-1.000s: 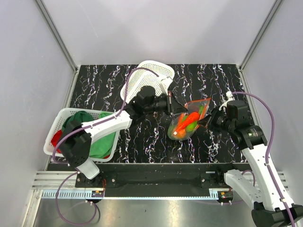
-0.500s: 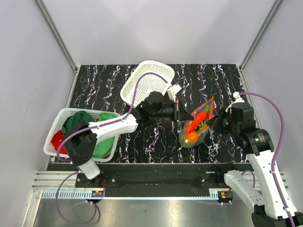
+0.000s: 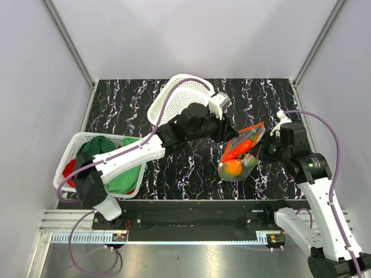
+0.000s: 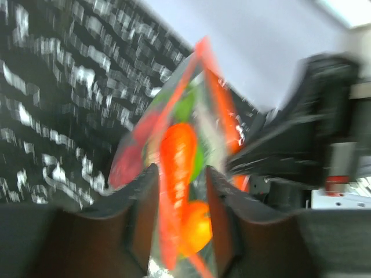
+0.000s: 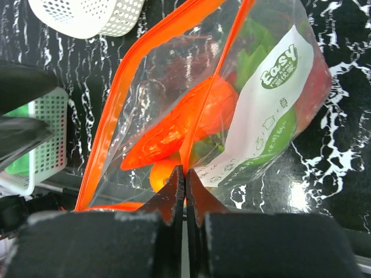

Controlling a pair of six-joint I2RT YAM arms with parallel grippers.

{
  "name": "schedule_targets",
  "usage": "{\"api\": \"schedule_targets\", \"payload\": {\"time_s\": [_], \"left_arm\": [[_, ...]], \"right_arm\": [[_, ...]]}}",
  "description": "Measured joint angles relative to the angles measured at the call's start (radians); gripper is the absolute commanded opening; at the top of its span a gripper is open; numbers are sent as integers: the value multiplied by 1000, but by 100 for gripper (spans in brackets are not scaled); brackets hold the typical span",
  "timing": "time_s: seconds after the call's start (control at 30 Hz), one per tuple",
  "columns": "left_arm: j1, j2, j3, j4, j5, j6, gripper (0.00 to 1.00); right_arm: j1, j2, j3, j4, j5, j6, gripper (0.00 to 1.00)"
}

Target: Open the zip-top bag and remove the fake food

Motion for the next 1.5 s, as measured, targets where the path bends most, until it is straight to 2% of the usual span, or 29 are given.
{"api": "schedule_targets", "payload": {"time_s": [0.23,0.37,0.7,0.9,1.1,1.17,1.2,1.23,1.3,1.33,1.47,1.5], "left_arm": [[-79,16,70,-9,-10,93,17],[-86,90,113,-53,-16,119,17],[-85,171,117,-156,-21,140,51],[-87,184,117,-163,-29,140,62],[-87,245,117,-161,-41,146,61],[-87,270,120,-162,-39,149,58],[-87,282,124,-161,-39,149,53],[-87,291,125,-157,-38,150,39],[-87,296,131,-158,-34,152,28],[-87,296,136,-161,-35,157,18],[-88,296,157,-166,-37,169,3],[-88,295,163,-168,-37,168,3]], "right_arm": [[0,2,0,10,-19,-9,0],[0,2,0,12,-28,-9,0],[0,-7,0,18,-40,-17,0],[0,-7,0,19,-42,-18,0],[0,-7,2,19,-59,-18,0],[0,-7,2,19,-60,-18,0],[0,-7,2,19,-60,-18,0],[0,-7,2,18,-60,-19,0],[0,-8,2,19,-59,-21,0],[0,-8,2,19,-59,-22,0],[0,-18,2,19,-56,-27,0],[0,-21,2,18,-55,-28,0]]}}
